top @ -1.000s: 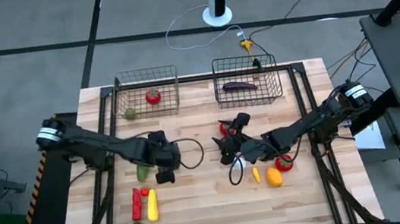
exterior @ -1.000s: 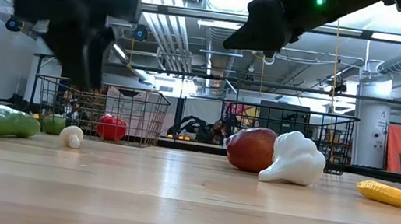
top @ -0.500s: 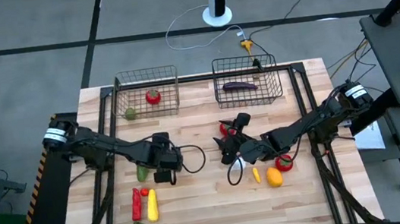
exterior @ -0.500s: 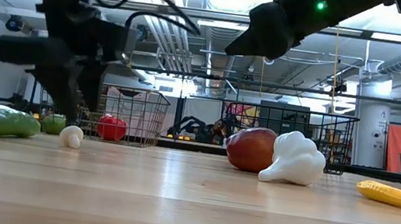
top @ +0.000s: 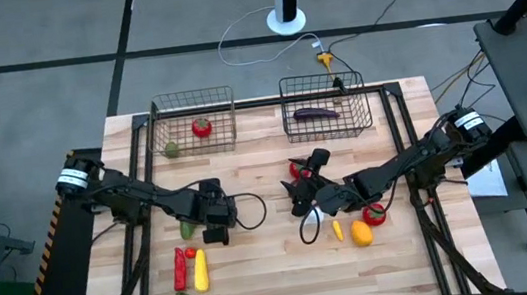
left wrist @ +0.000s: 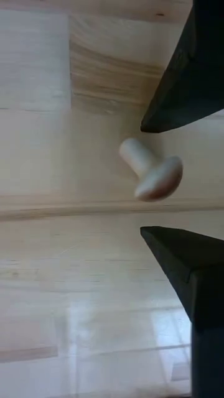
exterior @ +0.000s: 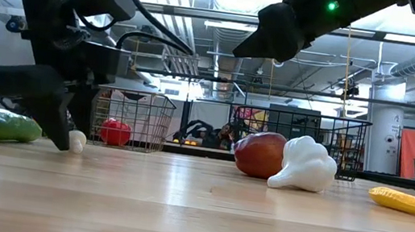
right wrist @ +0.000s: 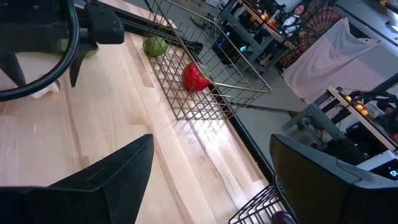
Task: Sort produce into baskets
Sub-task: Put the mushroom into the right wire basket
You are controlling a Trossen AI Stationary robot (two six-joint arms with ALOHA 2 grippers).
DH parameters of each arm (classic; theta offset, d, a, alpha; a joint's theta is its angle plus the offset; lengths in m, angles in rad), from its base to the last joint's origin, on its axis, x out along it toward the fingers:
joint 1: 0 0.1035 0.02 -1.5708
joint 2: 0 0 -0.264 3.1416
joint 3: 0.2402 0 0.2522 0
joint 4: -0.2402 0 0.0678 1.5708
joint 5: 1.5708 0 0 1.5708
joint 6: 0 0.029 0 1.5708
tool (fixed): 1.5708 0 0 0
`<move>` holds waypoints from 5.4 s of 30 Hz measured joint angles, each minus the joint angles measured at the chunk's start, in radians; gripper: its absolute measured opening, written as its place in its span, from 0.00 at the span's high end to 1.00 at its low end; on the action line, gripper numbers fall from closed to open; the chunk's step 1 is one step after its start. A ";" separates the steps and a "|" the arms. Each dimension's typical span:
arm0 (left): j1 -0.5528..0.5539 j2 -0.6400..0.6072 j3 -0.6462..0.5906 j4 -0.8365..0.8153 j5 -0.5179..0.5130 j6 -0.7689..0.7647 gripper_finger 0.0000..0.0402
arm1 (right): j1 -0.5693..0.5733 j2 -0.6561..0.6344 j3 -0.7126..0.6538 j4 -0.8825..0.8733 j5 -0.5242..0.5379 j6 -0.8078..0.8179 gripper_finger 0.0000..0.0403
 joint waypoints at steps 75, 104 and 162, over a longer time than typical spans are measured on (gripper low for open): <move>-0.015 -0.089 0.070 0.643 -0.046 0.079 0.82 | 0.000 0.116 0.003 0.209 -0.437 -0.060 0.83; -0.017 -0.105 0.070 0.349 -0.131 -0.064 0.38 | -0.039 0.029 0.009 0.085 -0.300 0.052 0.96; -0.140 0.099 0.509 -0.459 -0.150 -0.573 0.43 | -1.054 -0.007 0.323 -1.036 -0.968 0.198 0.96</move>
